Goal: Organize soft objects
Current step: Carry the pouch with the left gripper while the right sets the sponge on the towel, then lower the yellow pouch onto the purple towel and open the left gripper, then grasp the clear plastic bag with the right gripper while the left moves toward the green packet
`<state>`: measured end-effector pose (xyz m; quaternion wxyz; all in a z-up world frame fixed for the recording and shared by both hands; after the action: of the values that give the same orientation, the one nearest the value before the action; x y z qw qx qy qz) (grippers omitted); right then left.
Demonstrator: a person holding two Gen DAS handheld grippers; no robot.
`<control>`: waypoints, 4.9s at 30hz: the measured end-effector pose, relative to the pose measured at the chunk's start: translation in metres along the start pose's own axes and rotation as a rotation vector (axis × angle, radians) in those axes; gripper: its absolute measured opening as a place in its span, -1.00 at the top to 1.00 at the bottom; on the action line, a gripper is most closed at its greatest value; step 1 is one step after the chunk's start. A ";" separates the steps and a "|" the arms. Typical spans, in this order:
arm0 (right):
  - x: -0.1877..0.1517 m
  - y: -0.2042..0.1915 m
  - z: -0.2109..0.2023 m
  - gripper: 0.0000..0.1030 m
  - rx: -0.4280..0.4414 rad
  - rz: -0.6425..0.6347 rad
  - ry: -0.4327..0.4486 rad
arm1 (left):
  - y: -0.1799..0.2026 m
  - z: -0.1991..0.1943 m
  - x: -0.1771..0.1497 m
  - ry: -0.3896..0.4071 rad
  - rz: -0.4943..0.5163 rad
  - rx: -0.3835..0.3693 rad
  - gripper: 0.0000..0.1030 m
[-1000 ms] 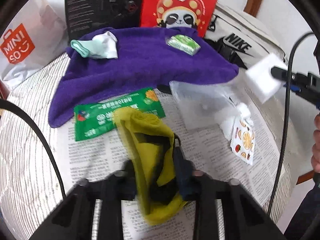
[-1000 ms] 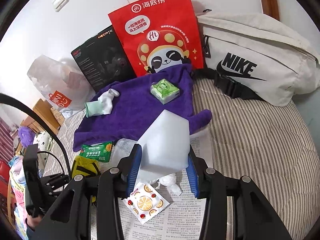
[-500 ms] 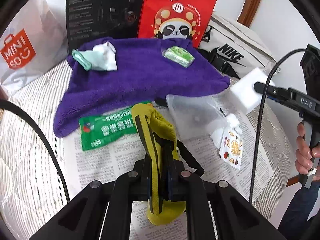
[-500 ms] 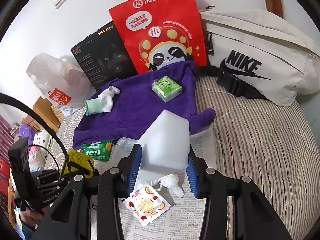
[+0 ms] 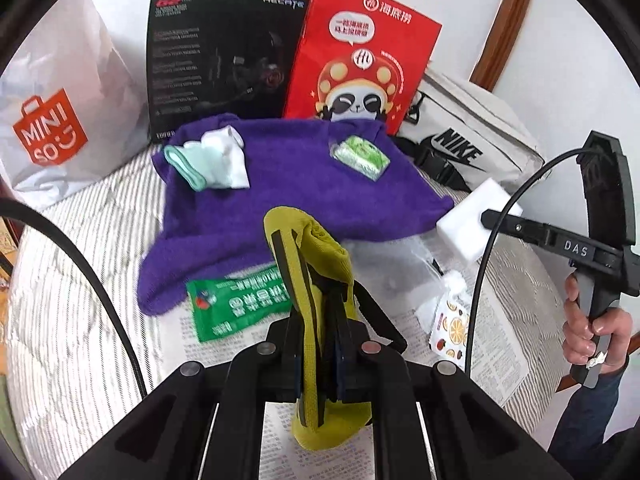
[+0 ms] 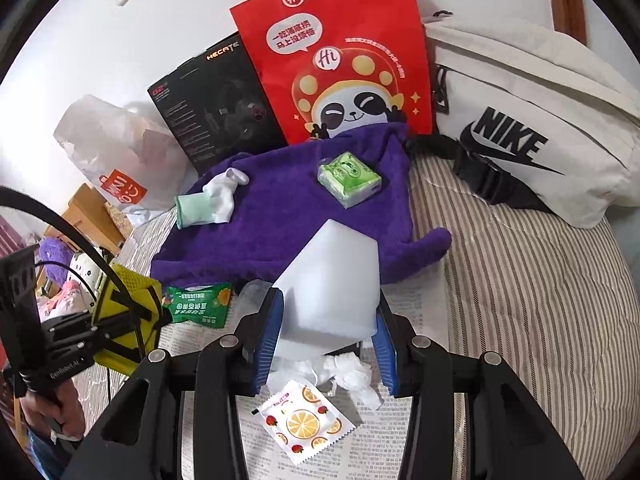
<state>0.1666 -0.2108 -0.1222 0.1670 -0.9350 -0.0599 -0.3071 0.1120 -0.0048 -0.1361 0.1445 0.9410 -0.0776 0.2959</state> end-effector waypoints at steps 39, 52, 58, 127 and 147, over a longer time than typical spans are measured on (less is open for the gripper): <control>0.079 0.002 0.058 0.16 -0.047 -0.045 -0.025 | -0.091 -0.022 0.103 0.097 -0.064 0.077 0.79; 0.079 0.017 0.102 0.16 -0.035 0.009 -0.091 | -0.084 0.041 0.126 0.057 -0.077 -0.011 0.79; 0.070 0.004 0.120 0.16 0.044 -0.002 -0.119 | -0.081 0.065 0.125 0.026 -0.072 -0.037 0.79; -0.043 -0.051 0.107 -0.81 -0.160 -0.216 -0.220 | -0.089 0.004 0.054 -0.003 -0.008 0.226 -0.63; -0.031 -0.027 0.036 0.79 -0.098 -0.141 -0.123 | -0.091 0.029 -0.021 -0.110 -0.100 0.193 -0.63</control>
<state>0.1562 -0.1736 -0.1607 0.0952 -0.9526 -0.1205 -0.2626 0.1319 0.0736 -0.1914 0.0634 0.9680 -0.0098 0.2425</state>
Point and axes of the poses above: each gripper's, at about its wrist camera, not at the fingertips, and z roughly the way its jaws point, y to its right, x to its top, the point moved 9 cm from there along z, roughly the way its jaws point, and after that the axes turned 1 degree about -z, right-handed, at the moved point
